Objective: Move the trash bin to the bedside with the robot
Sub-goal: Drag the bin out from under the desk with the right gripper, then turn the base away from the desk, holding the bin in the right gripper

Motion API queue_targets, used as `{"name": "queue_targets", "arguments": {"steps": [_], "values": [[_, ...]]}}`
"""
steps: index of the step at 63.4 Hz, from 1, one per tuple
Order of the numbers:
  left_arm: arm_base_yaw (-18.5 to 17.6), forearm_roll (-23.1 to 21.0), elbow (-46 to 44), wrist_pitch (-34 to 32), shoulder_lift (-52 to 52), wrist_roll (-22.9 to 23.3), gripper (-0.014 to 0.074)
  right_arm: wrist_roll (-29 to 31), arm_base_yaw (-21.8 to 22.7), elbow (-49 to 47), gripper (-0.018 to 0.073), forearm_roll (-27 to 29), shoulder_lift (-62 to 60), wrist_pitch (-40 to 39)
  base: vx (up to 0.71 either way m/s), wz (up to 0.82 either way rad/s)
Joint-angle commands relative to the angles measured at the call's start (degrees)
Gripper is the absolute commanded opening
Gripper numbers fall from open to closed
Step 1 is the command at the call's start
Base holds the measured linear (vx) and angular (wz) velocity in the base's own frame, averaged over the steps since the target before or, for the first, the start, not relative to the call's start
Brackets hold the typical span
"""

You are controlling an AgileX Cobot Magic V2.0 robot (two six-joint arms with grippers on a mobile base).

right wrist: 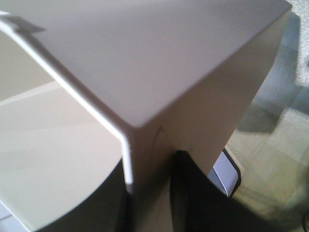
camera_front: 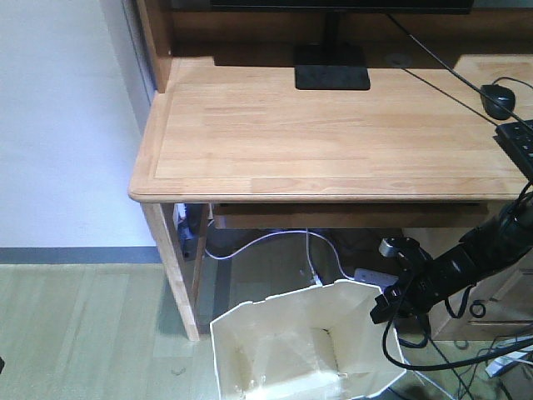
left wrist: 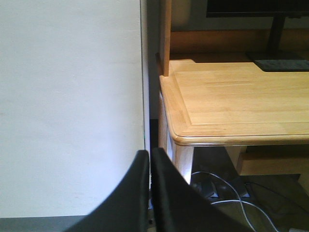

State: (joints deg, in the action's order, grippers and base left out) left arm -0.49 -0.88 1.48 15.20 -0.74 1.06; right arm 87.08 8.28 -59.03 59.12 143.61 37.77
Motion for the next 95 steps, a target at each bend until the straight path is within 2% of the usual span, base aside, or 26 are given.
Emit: {"name": "queue_targets", "arguments": {"steps": [1,95], "values": [[-0.3,-0.2,1.1,-4.0,-0.8,0.3,-0.0006,0.7,0.3,-0.3,-0.0004,2.2,-4.4,12.8,-0.04,0.15],[-0.3,-0.2,1.1,-4.0,-0.8,0.3,-0.0006,0.8,0.3,-0.3,-0.0004,2.2,-4.4,12.9,-0.07,0.18]]}}
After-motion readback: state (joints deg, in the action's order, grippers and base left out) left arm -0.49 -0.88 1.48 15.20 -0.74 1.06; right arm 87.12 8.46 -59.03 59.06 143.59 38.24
